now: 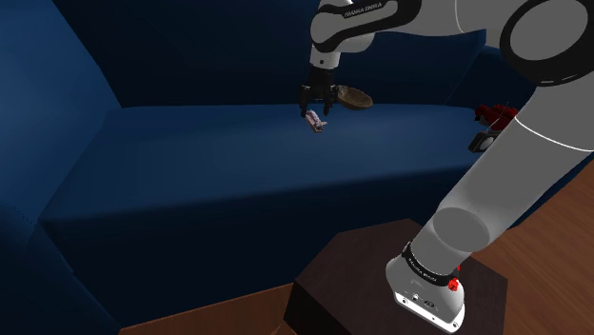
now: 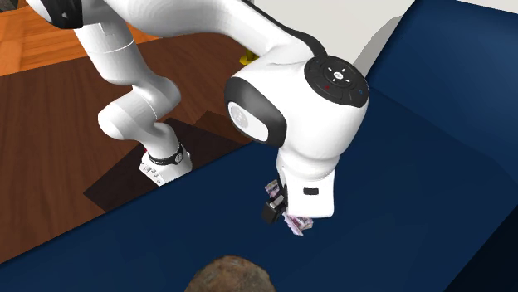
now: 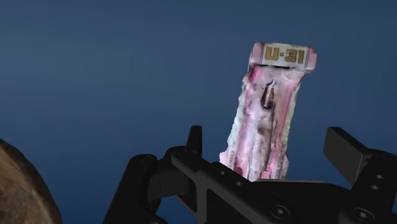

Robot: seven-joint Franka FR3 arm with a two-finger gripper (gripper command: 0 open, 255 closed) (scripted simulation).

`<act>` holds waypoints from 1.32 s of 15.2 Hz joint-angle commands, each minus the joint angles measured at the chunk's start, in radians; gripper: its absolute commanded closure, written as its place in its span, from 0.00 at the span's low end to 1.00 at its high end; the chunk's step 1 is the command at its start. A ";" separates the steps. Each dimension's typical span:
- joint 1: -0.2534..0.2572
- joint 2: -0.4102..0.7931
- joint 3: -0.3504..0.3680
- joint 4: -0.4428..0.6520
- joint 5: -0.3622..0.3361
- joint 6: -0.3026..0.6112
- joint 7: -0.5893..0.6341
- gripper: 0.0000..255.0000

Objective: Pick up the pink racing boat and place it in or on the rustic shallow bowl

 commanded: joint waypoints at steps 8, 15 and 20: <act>0.000 0.001 0.000 -0.010 0.000 0.011 0.000 1.00; 0.000 0.001 0.000 -0.010 0.000 0.012 0.000 1.00; 0.000 -0.009 0.000 0.020 -0.001 -0.028 0.002 1.00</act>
